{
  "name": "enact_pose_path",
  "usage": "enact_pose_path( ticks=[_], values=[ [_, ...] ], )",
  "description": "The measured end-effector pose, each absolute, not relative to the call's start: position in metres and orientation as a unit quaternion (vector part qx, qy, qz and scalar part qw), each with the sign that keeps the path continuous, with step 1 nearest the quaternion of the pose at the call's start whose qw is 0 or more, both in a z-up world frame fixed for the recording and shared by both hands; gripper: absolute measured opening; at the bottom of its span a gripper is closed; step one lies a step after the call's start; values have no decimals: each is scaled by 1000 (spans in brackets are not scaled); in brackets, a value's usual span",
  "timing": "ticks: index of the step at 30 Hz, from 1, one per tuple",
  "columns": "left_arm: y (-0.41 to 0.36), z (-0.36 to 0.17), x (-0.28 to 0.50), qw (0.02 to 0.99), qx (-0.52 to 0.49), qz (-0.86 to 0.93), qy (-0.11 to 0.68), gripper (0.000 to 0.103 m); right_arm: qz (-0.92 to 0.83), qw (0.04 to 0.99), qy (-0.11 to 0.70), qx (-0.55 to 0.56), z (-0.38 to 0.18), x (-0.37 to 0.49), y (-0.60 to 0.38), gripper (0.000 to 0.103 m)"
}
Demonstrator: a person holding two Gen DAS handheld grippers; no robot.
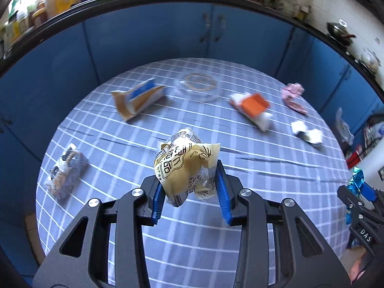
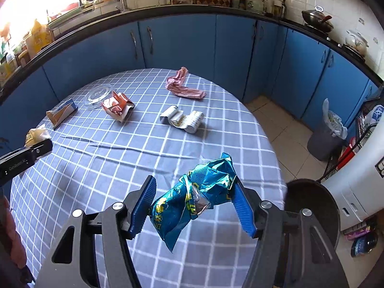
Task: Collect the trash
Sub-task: 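Drop the wrapper into the black bin with the right tool while the left holds the bag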
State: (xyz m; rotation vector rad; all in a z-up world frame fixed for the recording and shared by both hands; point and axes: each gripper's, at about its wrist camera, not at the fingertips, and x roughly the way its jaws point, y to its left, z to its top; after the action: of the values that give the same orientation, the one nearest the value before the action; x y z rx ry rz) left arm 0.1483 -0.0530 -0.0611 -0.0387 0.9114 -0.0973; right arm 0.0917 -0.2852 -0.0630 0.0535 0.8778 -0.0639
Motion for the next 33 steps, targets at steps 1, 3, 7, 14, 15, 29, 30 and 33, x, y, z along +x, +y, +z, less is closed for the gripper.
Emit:
enact_pose_path(
  ticks=[1,3,7,14,15,29,30,33],
  values=[
    [-58,-59,145,897,-15,-51,438,39,-33,904,425,27,-62,87,-288,61],
    [-71,-55,140,899,-7,-61,435,39,-35,904,424,29,-61,78,-293,61],
    [-92,-50,130,898,4,-77,433,39,-39,906,421,22,-59,61,-301,61],
    [-127,-44,111,896,31,-105,431,39,-32,909,416,-5,-58,35,-312,61],
    [-132,-44,109,895,34,-108,431,39,-32,909,415,-7,-58,32,-314,61],
    [-201,-41,85,888,80,-152,427,39,-60,914,401,-22,-56,-2,-357,61],
    [-206,-41,84,887,83,-155,426,39,-62,914,401,-20,-56,-3,-360,61],
    [-222,-41,80,885,94,-166,424,39,-73,914,399,-18,-56,-8,-373,61]
  ],
)
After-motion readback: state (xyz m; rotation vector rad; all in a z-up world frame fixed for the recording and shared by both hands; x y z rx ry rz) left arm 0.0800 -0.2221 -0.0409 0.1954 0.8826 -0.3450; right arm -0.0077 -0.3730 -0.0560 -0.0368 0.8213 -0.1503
